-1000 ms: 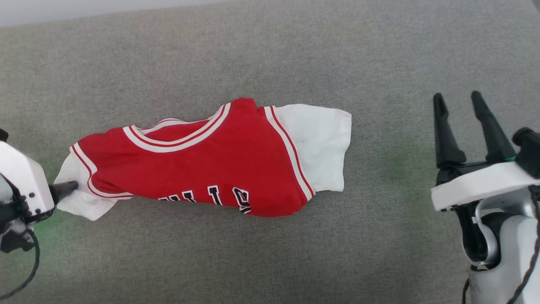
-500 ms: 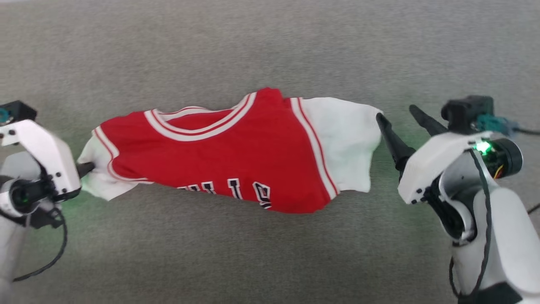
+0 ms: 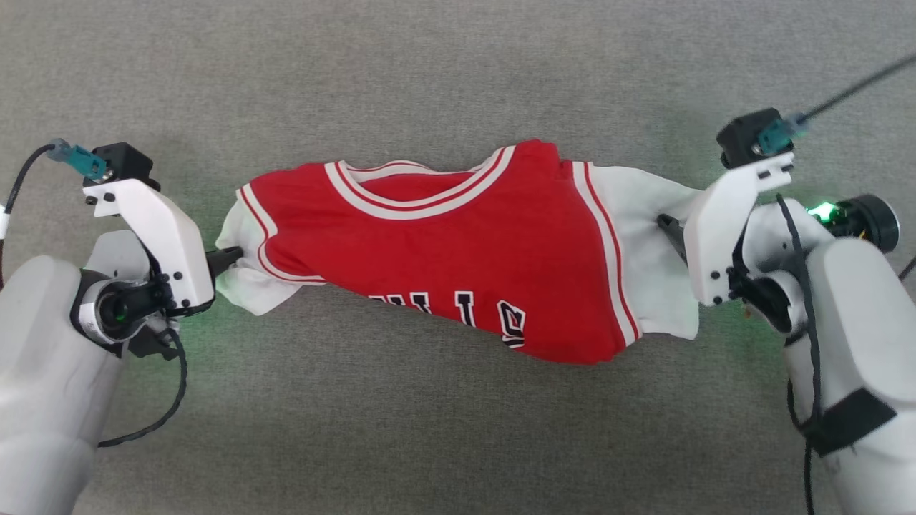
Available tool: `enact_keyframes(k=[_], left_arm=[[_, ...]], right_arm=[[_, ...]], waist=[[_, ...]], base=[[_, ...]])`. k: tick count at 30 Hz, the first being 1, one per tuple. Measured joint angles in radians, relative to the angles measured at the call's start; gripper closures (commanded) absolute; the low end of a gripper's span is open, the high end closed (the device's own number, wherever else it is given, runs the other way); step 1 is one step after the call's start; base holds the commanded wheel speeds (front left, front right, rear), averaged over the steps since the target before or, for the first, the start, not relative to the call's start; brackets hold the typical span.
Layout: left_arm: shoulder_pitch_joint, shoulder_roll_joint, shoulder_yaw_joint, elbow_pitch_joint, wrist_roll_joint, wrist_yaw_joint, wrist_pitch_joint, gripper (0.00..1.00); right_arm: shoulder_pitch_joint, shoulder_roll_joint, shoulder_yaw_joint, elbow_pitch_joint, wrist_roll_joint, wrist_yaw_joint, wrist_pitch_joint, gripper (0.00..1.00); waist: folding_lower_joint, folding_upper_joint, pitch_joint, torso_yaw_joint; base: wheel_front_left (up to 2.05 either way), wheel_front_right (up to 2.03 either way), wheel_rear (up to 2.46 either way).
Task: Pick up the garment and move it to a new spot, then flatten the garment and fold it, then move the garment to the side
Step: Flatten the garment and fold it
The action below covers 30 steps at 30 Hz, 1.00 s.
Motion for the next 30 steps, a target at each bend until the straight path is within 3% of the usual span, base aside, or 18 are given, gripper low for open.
enact_keyframes(k=[3,4,6,12,17,30], left_arm=[[-0.007,-0.015,-0.005,0.017,0.000,-0.010,-0.007,1.00],[-0.011,-0.018,-0.007,0.024,0.000,-0.011,-0.009,1.00],[-0.017,-0.024,-0.009,0.036,0.000,-0.020,-0.018,1.00],[-0.024,-0.020,-0.016,0.048,0.007,-0.030,-0.028,1.00],[-0.033,0.026,-0.021,0.005,0.020,-0.032,-0.012,1.00],[-0.122,0.139,-0.010,-0.246,0.051,0.018,0.076,1.00]], right_arm=[[-0.051,-0.019,0.045,0.049,0.023,-0.005,0.103,0.00],[-0.065,-0.024,0.050,0.061,0.041,-0.006,0.138,0.05],[-0.084,-0.045,0.089,0.061,0.059,-0.006,0.195,1.00],[-0.081,-0.066,0.093,0.033,0.160,-0.002,0.253,1.00],[-0.071,-0.057,0.051,-0.021,0.246,-0.002,0.269,1.00],[-0.161,-0.080,0.009,-0.159,0.326,0.001,0.170,1.00]], waist=[[0.0000,0.0000,0.005,0.012],[0.0000,0.0000,0.005,0.016],[0.0000,0.0000,0.004,0.019],[0.0000,-0.0001,-0.024,0.012],[0.0000,0.0000,-0.077,-0.006],[0.0000,0.0000,-0.247,-0.060]], base=[[0.00,0.00,0.00],[0.00,0.00,0.00],[0.00,0.00,0.00],[0.00,0.00,0.00],[0.00,0.00,0.00],[0.00,0.00,0.00]])
